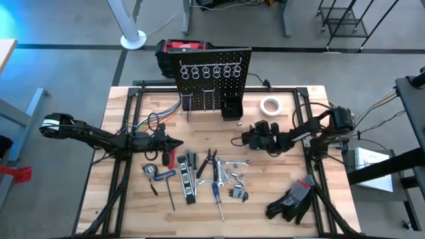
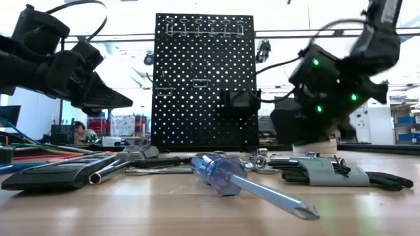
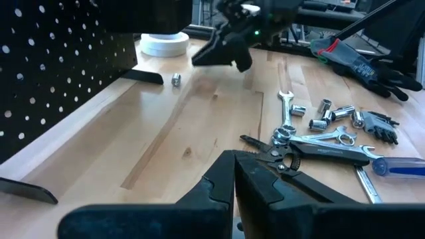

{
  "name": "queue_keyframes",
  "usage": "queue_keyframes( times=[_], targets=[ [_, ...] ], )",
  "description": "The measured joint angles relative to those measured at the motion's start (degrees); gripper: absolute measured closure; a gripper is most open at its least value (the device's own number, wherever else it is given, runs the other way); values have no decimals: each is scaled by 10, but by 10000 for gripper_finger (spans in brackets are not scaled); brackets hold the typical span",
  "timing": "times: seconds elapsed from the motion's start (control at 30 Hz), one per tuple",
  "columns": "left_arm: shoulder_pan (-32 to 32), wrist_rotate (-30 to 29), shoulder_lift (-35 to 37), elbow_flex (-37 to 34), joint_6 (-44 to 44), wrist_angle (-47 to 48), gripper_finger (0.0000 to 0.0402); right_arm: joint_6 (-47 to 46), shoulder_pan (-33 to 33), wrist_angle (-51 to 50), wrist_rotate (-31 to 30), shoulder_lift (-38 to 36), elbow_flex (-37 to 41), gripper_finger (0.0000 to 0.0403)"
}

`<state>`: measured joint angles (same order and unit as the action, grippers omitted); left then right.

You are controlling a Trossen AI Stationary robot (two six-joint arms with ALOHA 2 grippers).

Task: Hang tools onto peg board
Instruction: Put the socket into the black tool bin on the peg board

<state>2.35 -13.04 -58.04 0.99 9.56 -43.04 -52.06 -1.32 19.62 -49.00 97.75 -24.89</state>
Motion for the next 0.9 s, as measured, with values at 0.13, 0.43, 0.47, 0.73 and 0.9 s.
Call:
queue_keyframes(
  times=[0.13, 0.43, 0.47, 0.73, 0.9],
  targets=[
    [0, 0, 0, 0, 0, 4, 401, 73, -30, 231, 123, 35, 54, 185],
    [0, -5, 0, 0, -22, 5, 401, 126, -43, 208, 116, 86, -13, 85],
    [0, -6, -1, 0, -22, 5, 402, 130, -43, 195, 111, 91, -25, 86],
    [0, -16, -6, 0, -21, 25, 401, 99, -58, 105, 80, 102, -76, 137],
    [0, -29, -16, 0, -22, 25, 401, 107, -63, 98, 72, 103, -77, 215]
  ],
)
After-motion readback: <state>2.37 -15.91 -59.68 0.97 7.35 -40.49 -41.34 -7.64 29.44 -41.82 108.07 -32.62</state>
